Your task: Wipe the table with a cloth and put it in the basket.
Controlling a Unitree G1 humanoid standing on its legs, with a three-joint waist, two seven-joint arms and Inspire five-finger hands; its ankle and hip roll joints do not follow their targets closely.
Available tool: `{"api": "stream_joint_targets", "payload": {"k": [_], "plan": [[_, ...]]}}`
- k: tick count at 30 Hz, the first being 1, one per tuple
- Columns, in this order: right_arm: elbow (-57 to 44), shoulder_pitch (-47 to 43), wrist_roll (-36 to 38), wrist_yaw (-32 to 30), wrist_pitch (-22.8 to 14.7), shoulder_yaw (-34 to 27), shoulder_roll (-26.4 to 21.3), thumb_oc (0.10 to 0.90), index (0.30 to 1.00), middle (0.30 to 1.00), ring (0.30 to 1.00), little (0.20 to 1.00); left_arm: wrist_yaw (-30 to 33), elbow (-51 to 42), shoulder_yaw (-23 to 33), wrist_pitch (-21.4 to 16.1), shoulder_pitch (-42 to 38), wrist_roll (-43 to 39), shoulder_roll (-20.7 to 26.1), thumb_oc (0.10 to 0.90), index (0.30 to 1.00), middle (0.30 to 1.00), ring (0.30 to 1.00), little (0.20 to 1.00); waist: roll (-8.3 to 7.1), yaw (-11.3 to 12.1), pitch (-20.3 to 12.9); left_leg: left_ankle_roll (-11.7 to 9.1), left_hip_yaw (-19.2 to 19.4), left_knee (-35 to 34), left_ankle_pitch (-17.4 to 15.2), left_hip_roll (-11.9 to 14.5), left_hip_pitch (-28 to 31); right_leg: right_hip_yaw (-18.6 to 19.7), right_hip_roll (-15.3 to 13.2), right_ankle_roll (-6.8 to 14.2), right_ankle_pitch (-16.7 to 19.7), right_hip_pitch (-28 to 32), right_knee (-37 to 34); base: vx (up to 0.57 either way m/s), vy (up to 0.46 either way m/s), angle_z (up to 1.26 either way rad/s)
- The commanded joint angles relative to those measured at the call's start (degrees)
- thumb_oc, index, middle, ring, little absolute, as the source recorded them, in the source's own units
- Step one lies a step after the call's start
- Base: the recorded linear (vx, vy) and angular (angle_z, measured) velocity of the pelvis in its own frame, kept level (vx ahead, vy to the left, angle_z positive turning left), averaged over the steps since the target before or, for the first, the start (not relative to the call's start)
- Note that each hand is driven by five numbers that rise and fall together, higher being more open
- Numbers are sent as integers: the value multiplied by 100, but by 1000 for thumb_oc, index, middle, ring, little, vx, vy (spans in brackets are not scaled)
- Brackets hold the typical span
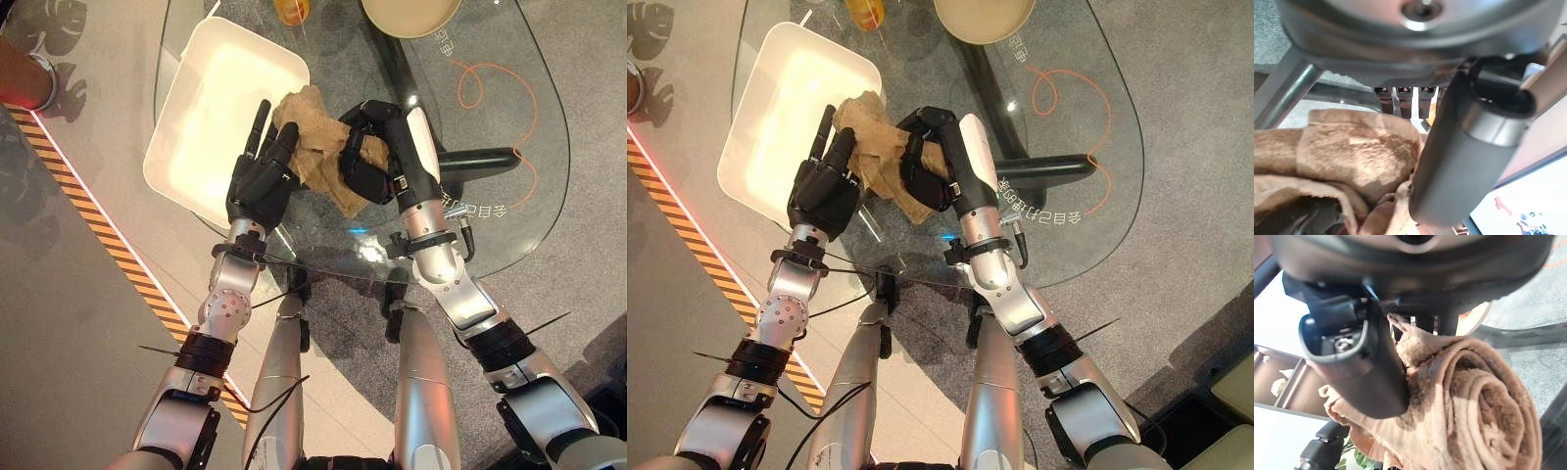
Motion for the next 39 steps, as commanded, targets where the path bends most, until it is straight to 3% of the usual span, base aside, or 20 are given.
{"api": "stream_joint_targets", "payload": {"k": [1,29,30,31,32,33,39], "plan": [[-1439,-927,183,7,-624,-19,302,100,300,300,300,200,-525,-747,-7,-54,-600,-64,31,800,900,900,900,900,-114,39,-155,459,538,577,-795,-407,169,-124,374,-20,390,429,-714,0,0,0],[-1483,-953,227,92,-424,115,263,100,300,300,300,200,-957,-872,-136,256,-618,110,61,800,900,900,900,900,-114,44,-155,484,532,592,-813,-441,175,-115,371,3,425,396,-693,0,0,0],[-1485,-950,243,104,-418,110,255,100,300,300,300,200,-971,-878,-138,260,-624,114,70,520,660,660,660,620,-116,41,-155,482,532,600,-817,-438,176,-114,367,5,424,399,-687,0,0,0],[-1478,-950,243,107,-422,109,258,100,300,300,300,200,-984,-874,-137,259,-624,127,69,440,592,592,592,540,-116,42,-155,482,531,604,-818,-438,174,-114,366,5,423,400,-686,0,0,0],[-1462,-958,251,126,-429,99,261,100,300,300,300,200,-983,-870,-137,235,-641,142,82,306,476,476,476,406,-116,40,-155,484,531,606,-821,-440,174,-113,369,2,422,398,-685,0,0,0],[-1461,-958,257,128,-434,96,252,100,300,300,300,200,-981,-873,-137,229,-648,133,91,100,300,300,300,200,-115,40,-155,486,532,599,-819,-443,178,-113,373,2,422,398,-686,0,0,0],[-1506,-934,224,128,-395,100,273,100,300,300,300,200,-1049,-887,-115,192,-620,162,81,100,300,300,300,200,-118,48,-155,489,517,600,-821,-452,173,-113,383,-1,418,394,-682,0,0,0]]}}
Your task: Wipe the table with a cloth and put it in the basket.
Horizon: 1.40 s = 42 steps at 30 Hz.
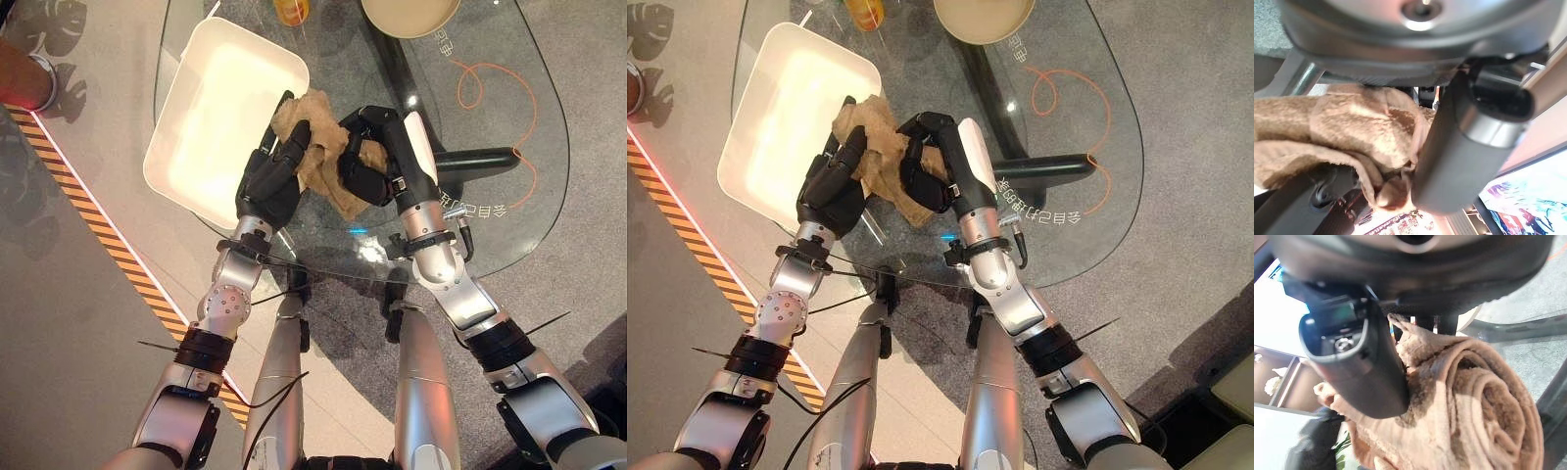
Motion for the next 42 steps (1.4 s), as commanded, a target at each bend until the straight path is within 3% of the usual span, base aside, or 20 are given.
{"api": "stream_joint_targets", "payload": {"k": [1,17,18,26,33,42], "plan": [[-1277,-937,58,-64,-559,-47,306,100,300,300,300,200,-680,-886,-150,-176,-504,141,5,100,300,300,300,200,-119,58,-155,494,517,586,-825,-454,172,-117,379,0,416,398,-708,0,0,0],[-1236,-935,172,-56,-548,-64,291,100,300,300,300,200,-616,-941,-110,-404,-479,144,-47,100,300,300,300,200,-122,61,-155,497,517,592,-819,-462,148,-115,381,2,425,367,-698,0,0,0],[-1241,-914,182,-54,-539,-68,302,800,900,900,900,900,-599,-954,-107,-446,-470,139,-47,100,300,300,300,200,-122,62,-155,498,514,589,-817,-465,152,-115,382,4,425,372,-700,0,0,0],[-1255,-886,155,-87,-523,-86,380,800,900,900,900,900,-356,-992,-44,-778,-462,168,-87,100,300,300,300,200,-121,73,-155,491,504,570,-802,-462,142,-124,376,5,426,358,-696,0,0,0],[-1199,-893,131,-125,-566,-121,406,800,900,900,900,900,434,-1028,81,-1680,-463,654,-122,100,300,300,300,200,-128,104,-155,495,476,569,-790,-485,110,-145,381,-4,406,331,-684,0,0,0],[-1200,-855,81,-152,-561,-190,466,800,900,900,900,900,1326,-1118,253,-2503,-402,1190,-201,100,300,300,300,200,-141,142,-155,478,440,560,-769,-502,108,-176,386,-8,390,340,-676,0,0,0]]}}
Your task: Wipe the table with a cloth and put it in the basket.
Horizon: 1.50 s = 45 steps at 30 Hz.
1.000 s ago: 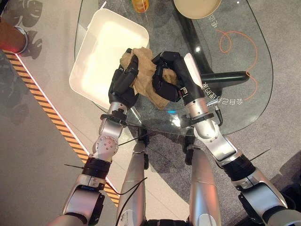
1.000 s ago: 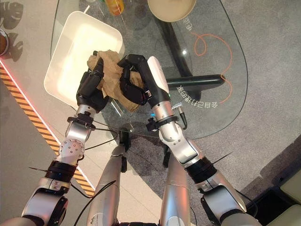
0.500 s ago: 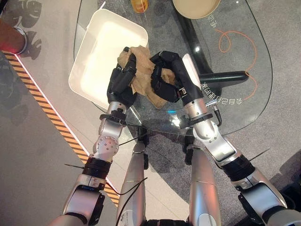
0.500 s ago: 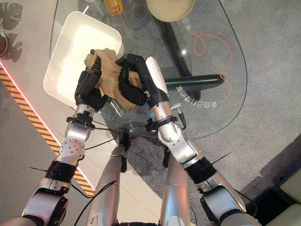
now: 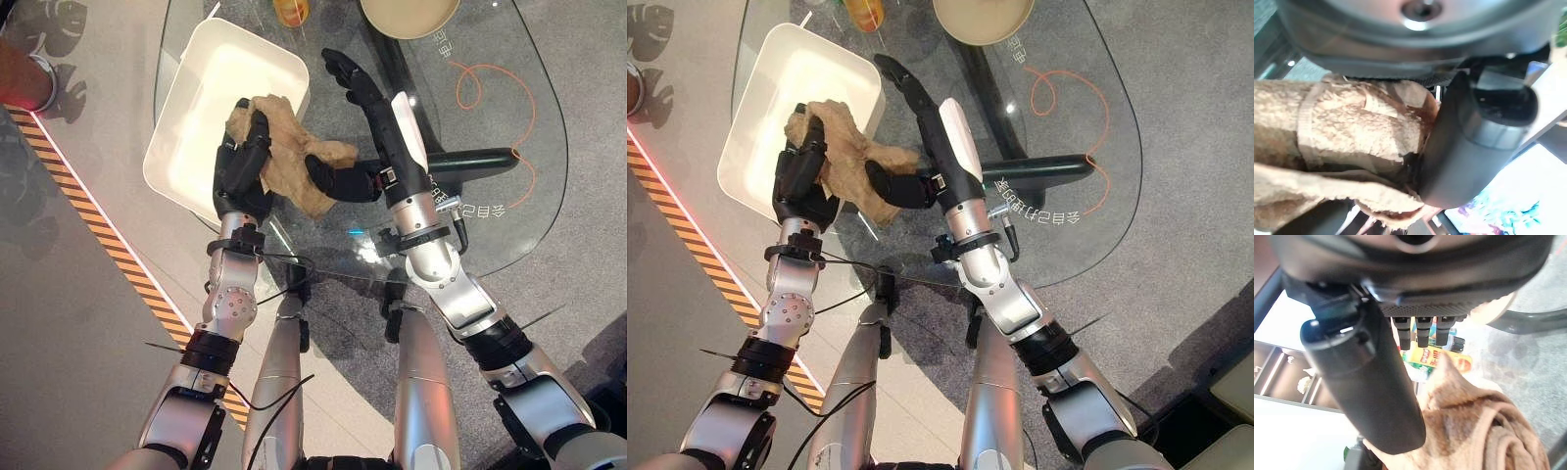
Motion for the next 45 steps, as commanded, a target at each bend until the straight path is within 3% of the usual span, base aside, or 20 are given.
{"api": "stream_joint_targets", "payload": {"k": [1,6,18,34,45], "plan": [[-895,-606,12,-149,-573,-237,368,800,900,900,900,900,86,-1107,282,-901,-424,551,77,100,300,300,300,200,-133,138,-154,478,441,551,-769,-502,101,-180,385,-8,385,334,-676,0,0,0],[-848,-639,-5,-182,-566,-244,402,800,900,900,900,900,659,-1097,373,-1242,-426,964,47,100,300,300,300,200,-140,158,-154,470,428,547,-761,-500,100,-197,383,-13,369,346,-675,0,0,0],[-770,-631,-68,-395,-538,-281,398,800,900,900,900,900,1063,-1056,471,-1419,-446,1415,78,100,300,300,300,200,-144,168,-154,448,411,552,-752,-493,104,-190,391,-19,354,341,-639,0,0,0],[14,-344,-361,-1754,-733,-993,-12,800,900,900,900,900,1159,-819,725,-1674,-493,1602,332,100,300,300,300,200,-154,67,-154,429,438,592,-804,-424,82,-148,391,1,328,300,-610,0,0,0],[1366,-191,-111,-2969,-627,-1541,-683,800,900,900,900,900,1078,-435,909,-1829,-545,1632,657,100,300,300,300,200,-140,12,-154,404,446,577,-862,-383,120,-102,396,35,315,330,-641,0,0,0]]}}
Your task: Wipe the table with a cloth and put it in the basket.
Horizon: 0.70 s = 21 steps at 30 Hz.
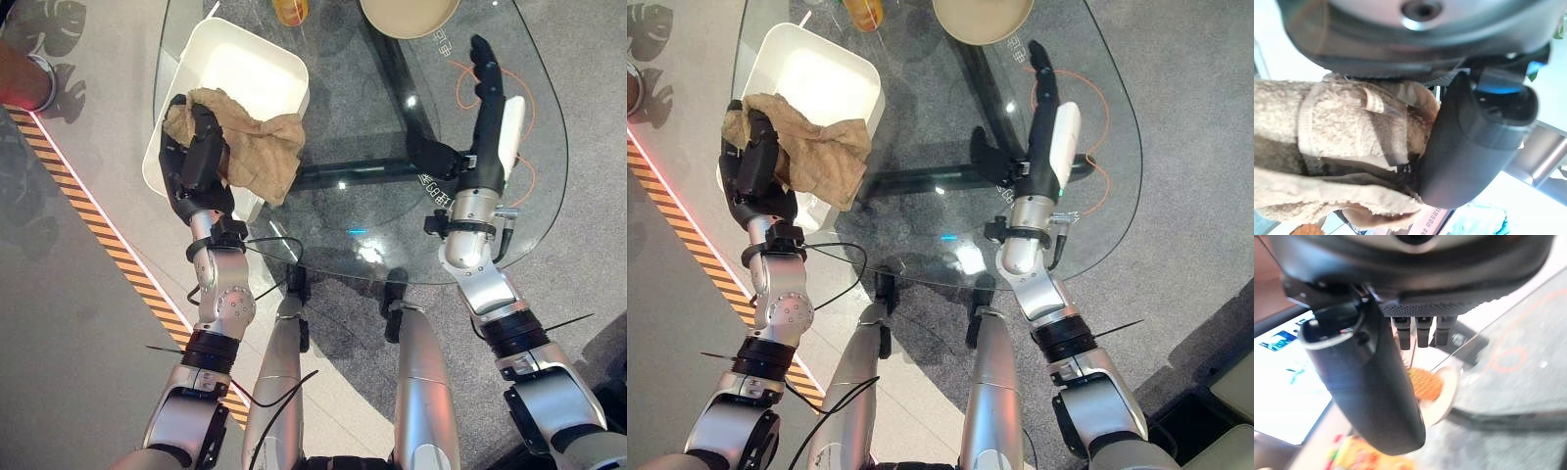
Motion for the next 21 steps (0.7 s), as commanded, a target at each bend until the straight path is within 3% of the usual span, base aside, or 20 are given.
{"api": "stream_joint_targets", "payload": {"k": [1,12,16,21], "plan": [[-248,-258,0,-776,-447,-496,-391,800,900,900,900,900,-285,-438,581,-887,-548,523,673,100,300,300,300,200,-135,18,-155,390,448,579,-850,-385,129,-106,390,37,315,348,-633,0,0,0],[1945,-73,1080,-1357,-388,-789,-941,800,900,900,900,900,68,92,685,-927,-903,949,1346,100,300,300,300,200,-84,-12,-155,371,471,540,-870,-335,117,-68,421,37,314,333,-677,-6,0,-1],[2783,3,1611,-1362,-517,-823,-1044,800,900,900,900,900,330,343,645,-856,-1121,1094,1623,100,300,300,300,200,-58,-35,-155,368,494,525,-870,-303,120,-50,432,25,316,339,-705,-6,0,-2],[3599,80,1755,-1212,-558,-914,-1088,800,900,900,900,900,722,685,526,-692,-1495,1425,1931,100,300,300,300,200,-31,-85,-155,376,525,521,-874,-264,116,-9,446,14,326,328,-739,-9,8,-4]]}}
